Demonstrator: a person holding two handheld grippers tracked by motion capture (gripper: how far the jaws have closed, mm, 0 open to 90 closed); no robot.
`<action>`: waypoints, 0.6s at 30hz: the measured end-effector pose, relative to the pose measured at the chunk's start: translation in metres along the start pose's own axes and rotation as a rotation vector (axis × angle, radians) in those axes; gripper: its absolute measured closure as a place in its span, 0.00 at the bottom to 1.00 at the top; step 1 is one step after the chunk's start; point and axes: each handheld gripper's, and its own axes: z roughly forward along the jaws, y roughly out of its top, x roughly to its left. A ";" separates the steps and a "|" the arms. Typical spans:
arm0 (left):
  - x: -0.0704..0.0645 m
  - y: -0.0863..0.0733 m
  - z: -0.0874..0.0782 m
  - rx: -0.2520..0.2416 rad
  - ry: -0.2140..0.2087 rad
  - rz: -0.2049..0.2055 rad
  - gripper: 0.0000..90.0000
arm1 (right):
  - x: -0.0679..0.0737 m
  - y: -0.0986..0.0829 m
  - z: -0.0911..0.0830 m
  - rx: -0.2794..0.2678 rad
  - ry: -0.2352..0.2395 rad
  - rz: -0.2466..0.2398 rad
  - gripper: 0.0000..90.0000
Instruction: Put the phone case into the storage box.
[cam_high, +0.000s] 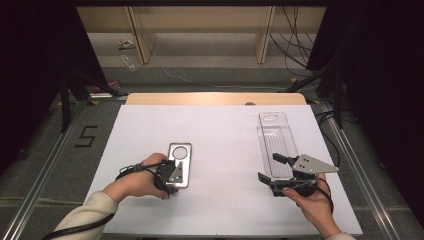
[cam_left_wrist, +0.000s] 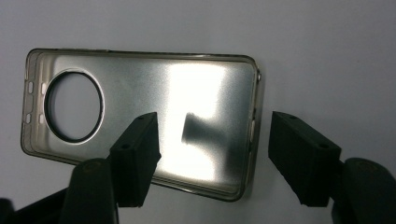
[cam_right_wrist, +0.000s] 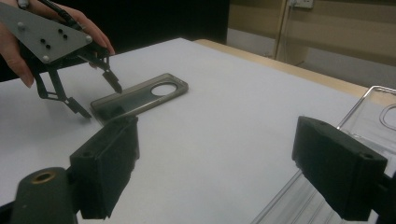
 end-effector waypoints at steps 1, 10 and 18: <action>0.000 0.000 0.000 -0.001 -0.005 0.002 0.41 | 0.000 0.000 0.000 0.000 0.000 0.000 0.18; -0.002 0.000 0.000 0.011 -0.026 0.026 0.55 | 0.000 0.000 0.001 0.003 0.001 0.001 0.18; -0.003 0.001 0.001 0.020 -0.046 0.041 0.67 | 0.000 -0.001 0.001 0.003 0.001 0.002 0.18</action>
